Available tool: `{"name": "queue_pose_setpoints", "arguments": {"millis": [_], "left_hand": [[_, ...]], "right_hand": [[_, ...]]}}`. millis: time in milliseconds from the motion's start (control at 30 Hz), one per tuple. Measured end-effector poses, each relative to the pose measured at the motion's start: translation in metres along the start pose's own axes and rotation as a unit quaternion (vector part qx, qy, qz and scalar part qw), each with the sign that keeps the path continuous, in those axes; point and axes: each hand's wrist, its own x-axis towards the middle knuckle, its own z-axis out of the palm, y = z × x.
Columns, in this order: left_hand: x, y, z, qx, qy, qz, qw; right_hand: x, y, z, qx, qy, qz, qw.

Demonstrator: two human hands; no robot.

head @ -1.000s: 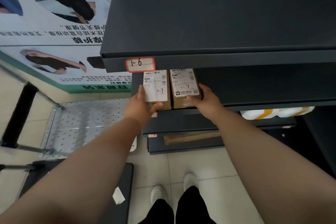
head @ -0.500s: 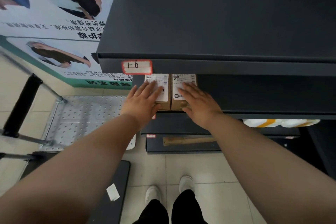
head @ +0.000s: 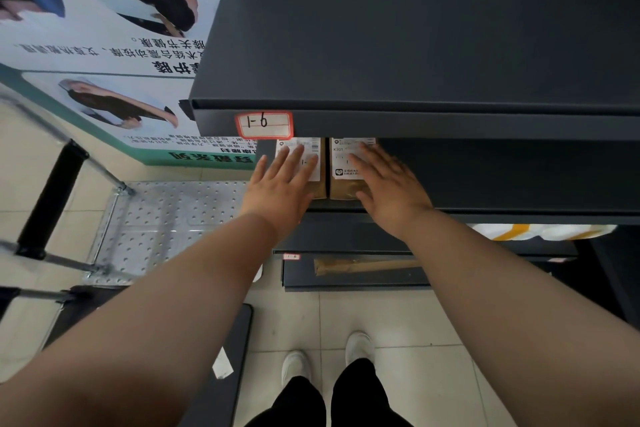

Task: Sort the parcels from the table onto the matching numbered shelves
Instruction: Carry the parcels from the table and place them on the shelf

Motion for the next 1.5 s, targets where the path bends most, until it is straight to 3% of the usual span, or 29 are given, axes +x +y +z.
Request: {"name": "queue_pose_setpoints", "arguments": {"millis": [400,567,933,1067,1233,1500], "left_hand": [[-0.053,0.022,-0.002,0.033,0.011,0.104,0.994],[-0.054,0.051,-0.009,0.068,-0.005,0.158,0.985],[-0.054,0.206,-0.048,0.066,0.018,0.319,0.945],[-0.075,0.307,-0.055,0.093,0.053,0.417,0.903],[-0.135,0.441,-0.049,0.096,0.057,0.541,0.834],[-0.257,0.611,-0.025,0.1,0.048,0.696,0.709]], "right_hand": [[-0.08,-0.027,0.011,0.02,0.032,0.019,0.999],[-0.116,-0.019,0.007,0.02,0.035,0.078,0.996],[-0.258,0.069,-0.013,0.033,0.094,0.243,0.965],[-0.345,0.108,-0.011,0.053,0.124,0.313,0.94],[-0.481,0.146,0.004,0.038,0.095,0.41,0.906],[-0.673,0.152,0.041,0.042,0.076,0.599,0.796]]}}
